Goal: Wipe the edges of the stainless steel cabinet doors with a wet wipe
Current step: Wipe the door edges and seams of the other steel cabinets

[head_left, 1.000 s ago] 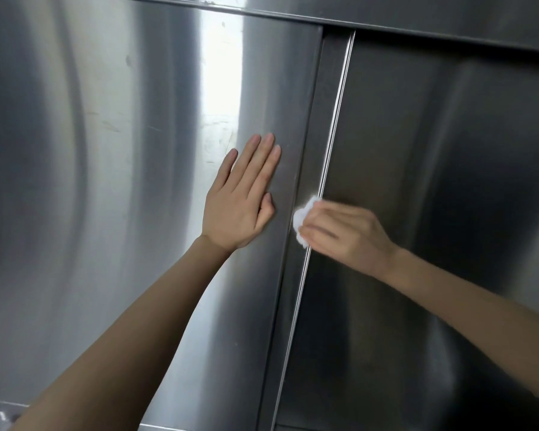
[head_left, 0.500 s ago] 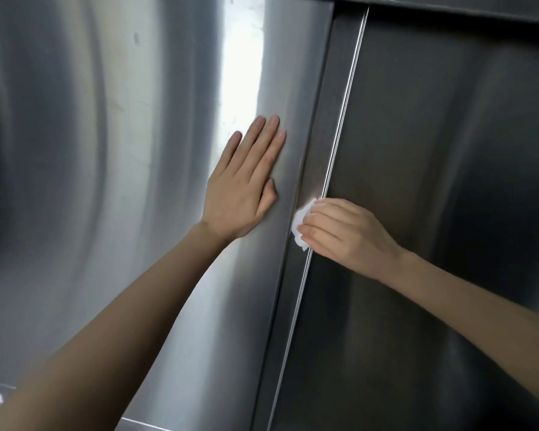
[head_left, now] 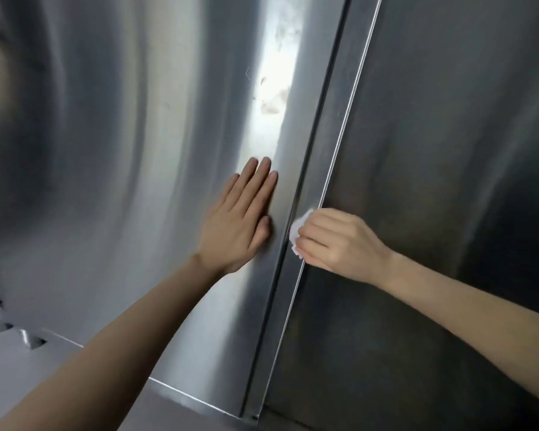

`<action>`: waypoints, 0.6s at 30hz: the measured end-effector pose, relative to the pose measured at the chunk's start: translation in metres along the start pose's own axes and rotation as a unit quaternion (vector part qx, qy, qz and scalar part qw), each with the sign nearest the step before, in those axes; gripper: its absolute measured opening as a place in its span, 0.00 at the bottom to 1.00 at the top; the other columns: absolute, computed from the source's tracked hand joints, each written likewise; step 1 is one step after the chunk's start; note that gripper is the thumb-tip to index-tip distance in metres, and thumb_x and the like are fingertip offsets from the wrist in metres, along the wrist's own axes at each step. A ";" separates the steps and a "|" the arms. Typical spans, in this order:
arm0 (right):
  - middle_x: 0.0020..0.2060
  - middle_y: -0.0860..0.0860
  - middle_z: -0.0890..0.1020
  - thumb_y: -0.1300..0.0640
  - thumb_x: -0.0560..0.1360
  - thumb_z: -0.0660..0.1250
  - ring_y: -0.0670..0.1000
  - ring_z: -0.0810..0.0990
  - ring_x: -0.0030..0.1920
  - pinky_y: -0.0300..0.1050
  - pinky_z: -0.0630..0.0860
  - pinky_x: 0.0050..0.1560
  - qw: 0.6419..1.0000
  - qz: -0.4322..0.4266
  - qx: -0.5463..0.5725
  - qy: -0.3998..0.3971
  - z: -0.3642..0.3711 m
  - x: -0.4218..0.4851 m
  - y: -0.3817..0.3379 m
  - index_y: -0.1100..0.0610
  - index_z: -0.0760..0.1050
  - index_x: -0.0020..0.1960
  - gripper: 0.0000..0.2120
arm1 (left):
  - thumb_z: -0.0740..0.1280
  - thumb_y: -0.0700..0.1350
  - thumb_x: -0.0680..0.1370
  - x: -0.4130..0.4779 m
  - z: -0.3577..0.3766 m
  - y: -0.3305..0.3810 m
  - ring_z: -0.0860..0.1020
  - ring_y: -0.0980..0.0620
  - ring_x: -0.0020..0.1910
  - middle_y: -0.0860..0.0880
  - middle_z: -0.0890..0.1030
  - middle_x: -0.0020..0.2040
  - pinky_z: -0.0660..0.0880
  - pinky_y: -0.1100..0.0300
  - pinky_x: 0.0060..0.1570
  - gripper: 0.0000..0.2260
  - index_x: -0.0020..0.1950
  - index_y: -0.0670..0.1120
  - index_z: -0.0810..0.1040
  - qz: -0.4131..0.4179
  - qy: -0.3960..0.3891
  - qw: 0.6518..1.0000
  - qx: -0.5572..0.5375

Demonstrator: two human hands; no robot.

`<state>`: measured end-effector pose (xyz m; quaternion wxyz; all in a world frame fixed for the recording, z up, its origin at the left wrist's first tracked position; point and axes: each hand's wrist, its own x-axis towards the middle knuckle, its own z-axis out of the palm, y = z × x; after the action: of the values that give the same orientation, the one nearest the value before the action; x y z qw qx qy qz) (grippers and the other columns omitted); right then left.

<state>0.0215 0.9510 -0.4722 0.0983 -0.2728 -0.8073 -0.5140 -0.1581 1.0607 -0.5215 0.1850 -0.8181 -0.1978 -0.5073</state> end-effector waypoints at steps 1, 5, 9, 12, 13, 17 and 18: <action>0.30 0.52 0.78 0.64 0.74 0.69 0.53 0.77 0.32 0.46 0.78 0.40 1.000 -0.016 -0.003 -0.018 0.003 -0.005 -0.007 0.59 0.77 0.32 0.11 | 0.53 0.46 0.80 -0.001 -0.001 0.003 0.54 0.40 0.77 0.40 0.58 0.77 0.54 0.46 0.76 0.25 0.77 0.39 0.56 -0.008 -0.008 1.000 -0.005; 0.31 0.52 0.78 0.63 0.75 0.67 0.54 0.77 0.33 0.47 0.78 0.41 0.999 -0.023 -0.040 -0.004 -0.002 0.000 0.012 0.59 0.78 0.34 0.11 | 0.57 0.44 0.81 -0.004 -0.003 0.000 0.54 0.41 0.78 0.40 0.57 0.77 0.55 0.46 0.76 0.25 0.77 0.39 0.56 0.004 -0.020 1.000 -0.008; 0.32 0.54 0.79 0.64 0.75 0.67 0.55 0.77 0.34 0.49 0.78 0.46 0.998 0.048 -0.031 0.030 0.002 0.001 0.003 0.61 0.78 0.34 0.11 | 0.53 0.45 0.81 -0.005 0.007 -0.007 0.54 0.43 0.78 0.42 0.56 0.78 0.52 0.50 0.77 0.25 0.77 0.41 0.55 0.015 0.012 1.000 -0.023; 0.34 0.53 0.78 0.61 0.76 0.66 0.54 0.77 0.36 0.49 0.77 0.48 0.998 0.047 -0.009 -0.031 0.016 -0.016 -0.034 0.61 0.78 0.36 0.11 | 0.54 0.44 0.80 -0.006 0.018 -0.006 0.53 0.45 0.78 0.44 0.56 0.78 0.50 0.51 0.77 0.25 0.77 0.42 0.54 0.006 0.046 0.998 -0.040; 0.34 0.52 0.78 0.60 0.77 0.66 0.54 0.78 0.36 0.48 0.77 0.51 0.998 0.045 -0.010 -0.053 0.018 -0.022 -0.043 0.60 0.78 0.36 0.11 | 0.54 0.44 0.80 -0.005 0.021 -0.005 0.52 0.45 0.78 0.44 0.56 0.78 0.49 0.51 0.77 0.26 0.78 0.42 0.54 0.000 0.055 0.997 -0.044; 0.34 0.53 0.78 0.63 0.76 0.65 0.54 0.78 0.36 0.48 0.78 0.50 0.994 0.070 -0.065 -0.060 0.019 -0.017 -0.044 0.60 0.77 0.36 0.10 | 0.54 0.44 0.79 -0.005 0.033 -0.006 0.52 0.45 0.78 0.44 0.56 0.78 0.49 0.49 0.77 0.26 0.78 0.42 0.57 -0.005 0.090 0.994 -0.067; 0.34 0.53 0.78 0.64 0.76 0.65 0.55 0.78 0.36 0.49 0.78 0.49 0.992 0.083 -0.086 -0.051 0.016 -0.012 -0.039 0.60 0.78 0.36 0.10 | 0.54 0.44 0.79 -0.005 0.036 -0.008 0.52 0.45 0.78 0.43 0.57 0.78 0.48 0.49 0.77 0.26 0.78 0.42 0.57 0.002 0.095 0.993 -0.068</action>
<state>0.0129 0.9487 -0.5151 0.0749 -0.3721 -0.7387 -0.5570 -0.1367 1.0849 -0.5398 0.1482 -0.7770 -0.1429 -0.5949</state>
